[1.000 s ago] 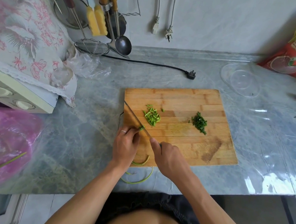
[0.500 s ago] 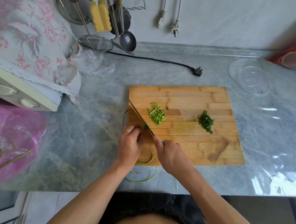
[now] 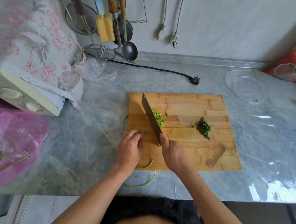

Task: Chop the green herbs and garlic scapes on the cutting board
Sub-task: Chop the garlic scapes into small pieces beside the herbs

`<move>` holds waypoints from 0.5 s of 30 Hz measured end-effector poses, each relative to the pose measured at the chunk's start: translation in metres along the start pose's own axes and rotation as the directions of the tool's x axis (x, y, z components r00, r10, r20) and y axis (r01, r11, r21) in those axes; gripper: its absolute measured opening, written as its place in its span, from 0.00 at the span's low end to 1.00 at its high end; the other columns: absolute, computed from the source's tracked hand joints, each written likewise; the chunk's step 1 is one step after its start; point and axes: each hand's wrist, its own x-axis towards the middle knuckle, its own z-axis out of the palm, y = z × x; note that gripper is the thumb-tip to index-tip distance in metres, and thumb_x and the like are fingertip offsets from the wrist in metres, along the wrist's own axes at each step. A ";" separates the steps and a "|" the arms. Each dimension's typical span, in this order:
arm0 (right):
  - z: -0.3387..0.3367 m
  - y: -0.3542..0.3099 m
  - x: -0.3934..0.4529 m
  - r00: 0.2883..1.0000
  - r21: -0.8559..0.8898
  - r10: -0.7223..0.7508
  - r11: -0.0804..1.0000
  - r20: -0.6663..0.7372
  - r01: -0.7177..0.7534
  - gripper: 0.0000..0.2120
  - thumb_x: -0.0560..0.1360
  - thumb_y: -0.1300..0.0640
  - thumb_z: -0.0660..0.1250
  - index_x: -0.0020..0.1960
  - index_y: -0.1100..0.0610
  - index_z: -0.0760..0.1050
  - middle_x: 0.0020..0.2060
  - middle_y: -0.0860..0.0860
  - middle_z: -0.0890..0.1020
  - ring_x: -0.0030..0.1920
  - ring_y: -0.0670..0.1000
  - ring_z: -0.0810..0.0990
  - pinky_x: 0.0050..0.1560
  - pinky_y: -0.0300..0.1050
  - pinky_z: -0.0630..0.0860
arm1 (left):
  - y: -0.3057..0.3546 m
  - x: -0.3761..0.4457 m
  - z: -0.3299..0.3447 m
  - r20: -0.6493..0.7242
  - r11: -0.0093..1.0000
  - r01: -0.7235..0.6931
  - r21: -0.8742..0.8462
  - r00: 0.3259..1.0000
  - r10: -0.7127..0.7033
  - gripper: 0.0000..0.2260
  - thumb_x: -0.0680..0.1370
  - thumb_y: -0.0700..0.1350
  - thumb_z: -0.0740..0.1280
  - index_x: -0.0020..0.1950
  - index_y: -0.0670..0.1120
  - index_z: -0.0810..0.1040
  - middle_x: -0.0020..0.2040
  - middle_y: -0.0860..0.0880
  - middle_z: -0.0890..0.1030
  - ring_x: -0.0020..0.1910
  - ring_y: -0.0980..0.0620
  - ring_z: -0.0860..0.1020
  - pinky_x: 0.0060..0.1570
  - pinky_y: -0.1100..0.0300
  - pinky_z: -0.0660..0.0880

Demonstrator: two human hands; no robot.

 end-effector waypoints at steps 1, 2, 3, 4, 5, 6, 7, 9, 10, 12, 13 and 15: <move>-0.002 0.000 0.001 1.000 -0.007 -0.009 1.000 0.003 0.009 0.29 0.82 0.39 0.48 0.32 0.59 0.66 0.27 0.53 0.72 0.29 0.53 0.70 0.29 0.47 0.63 | 0.000 -0.001 0.000 0.004 1.000 -0.005 0.007 1.000 0.005 0.08 0.72 0.33 0.73 0.51 0.40 0.84 0.49 0.46 0.82 0.48 0.44 0.80 0.43 0.53 0.79; -0.004 0.000 -0.001 1.000 -0.012 -0.025 1.000 0.005 0.025 0.30 0.82 0.39 0.48 0.32 0.59 0.66 0.26 0.53 0.72 0.28 0.53 0.70 0.30 0.47 0.63 | 0.000 -0.002 -0.001 0.011 1.000 -0.007 0.009 1.000 0.007 0.09 0.73 0.33 0.72 0.52 0.40 0.84 0.49 0.46 0.82 0.48 0.44 0.80 0.43 0.53 0.79; -0.005 0.000 -0.003 0.999 -0.015 -0.047 0.999 0.011 0.048 0.30 0.81 0.38 0.48 0.33 0.60 0.66 0.26 0.54 0.72 0.28 0.53 0.70 0.30 0.47 0.63 | -0.001 -0.003 -0.001 0.016 1.000 -0.003 0.007 1.000 0.003 0.10 0.73 0.33 0.72 0.53 0.40 0.84 0.50 0.46 0.81 0.48 0.44 0.80 0.43 0.53 0.80; -0.007 0.000 -0.006 0.997 -0.022 -0.073 0.997 0.014 0.074 0.30 0.81 0.39 0.48 0.33 0.60 0.65 0.26 0.54 0.71 0.28 0.53 0.69 0.29 0.48 0.63 | -0.001 -0.003 -0.001 0.018 1.000 0.007 0.003 1.000 -0.007 0.11 0.73 0.33 0.71 0.54 0.41 0.84 0.50 0.46 0.81 0.49 0.45 0.80 0.43 0.53 0.80; -0.007 0.000 -0.010 0.995 -0.029 -0.096 0.995 0.021 0.097 0.30 0.82 0.39 0.49 0.32 0.60 0.65 0.26 0.55 0.71 0.27 0.53 0.68 0.29 0.48 0.63 | -0.001 -0.004 -0.001 0.020 1.000 0.021 0.001 1.000 -0.021 0.11 0.73 0.33 0.71 0.54 0.42 0.84 0.50 0.45 0.81 0.49 0.45 0.80 0.43 0.53 0.79; -0.007 -0.002 -0.015 0.993 -0.035 -0.112 0.993 0.029 0.113 0.30 0.82 0.39 0.49 0.32 0.60 0.65 0.25 0.55 0.70 0.27 0.53 0.67 0.29 0.49 0.62 | 0.000 -0.004 -0.002 0.025 0.999 0.036 -0.003 0.999 -0.036 0.11 0.73 0.33 0.71 0.54 0.42 0.84 0.50 0.45 0.81 0.48 0.46 0.80 0.43 0.54 0.79; -0.006 -0.003 -0.019 0.992 -0.037 -0.121 0.992 0.038 0.123 0.30 0.81 0.38 0.50 0.32 0.60 0.64 0.25 0.55 0.70 0.27 0.53 0.67 0.29 0.48 0.62 | 0.001 -0.004 -0.002 0.028 0.999 0.052 -0.011 0.998 -0.052 0.12 0.73 0.33 0.71 0.55 0.42 0.85 0.50 0.45 0.81 0.48 0.46 0.80 0.44 0.53 0.79; -0.004 -0.005 -0.026 0.991 -0.035 -0.122 0.992 0.057 0.124 0.31 0.81 0.38 0.50 0.32 0.61 0.65 0.25 0.55 0.70 0.27 0.53 0.66 0.28 0.47 0.61 | 0.002 -0.003 -0.002 0.033 0.996 0.088 -0.035 0.996 -0.086 0.12 0.74 0.33 0.71 0.55 0.43 0.85 0.49 0.45 0.81 0.47 0.46 0.80 0.43 0.53 0.79; -0.003 -0.005 -0.028 0.991 -0.036 -0.118 0.992 0.060 0.121 0.31 0.81 0.37 0.50 0.32 0.61 0.66 0.26 0.57 0.72 0.27 0.53 0.67 0.29 0.47 0.62 | 0.002 -0.003 -0.003 0.035 0.994 0.101 -0.041 0.994 -0.100 0.12 0.74 0.33 0.71 0.56 0.43 0.85 0.48 0.45 0.81 0.47 0.46 0.80 0.42 0.53 0.79; -0.001 -0.005 -0.031 0.992 -0.044 -0.115 0.992 0.055 0.117 0.32 0.80 0.37 0.50 0.33 0.62 0.67 0.28 0.60 0.74 0.29 0.55 0.69 0.30 0.49 0.65 | 0.002 -0.004 -0.003 0.029 0.992 0.117 -0.044 0.993 -0.116 0.11 0.74 0.34 0.71 0.55 0.43 0.85 0.47 0.45 0.82 0.45 0.46 0.80 0.41 0.55 0.77; -0.001 -0.005 -0.031 0.992 -0.049 -0.112 0.992 0.054 0.115 0.32 0.80 0.37 0.50 0.34 0.62 0.67 0.29 0.61 0.75 0.29 0.56 0.69 0.31 0.49 0.66 | 0.002 -0.004 -0.003 0.024 0.991 0.129 -0.046 0.992 -0.128 0.11 0.74 0.34 0.71 0.54 0.43 0.85 0.46 0.45 0.82 0.44 0.46 0.80 0.41 0.56 0.76; -0.001 -0.005 -0.032 0.992 -0.054 -0.109 0.992 0.057 0.112 0.32 0.80 0.36 0.49 0.34 0.62 0.67 0.29 0.61 0.75 0.30 0.56 0.70 0.32 0.50 0.68 | 0.004 -0.004 -0.003 0.012 0.988 0.147 -0.051 0.989 -0.147 0.10 0.74 0.35 0.71 0.53 0.44 0.85 0.45 0.45 0.82 0.43 0.45 0.80 0.40 0.58 0.74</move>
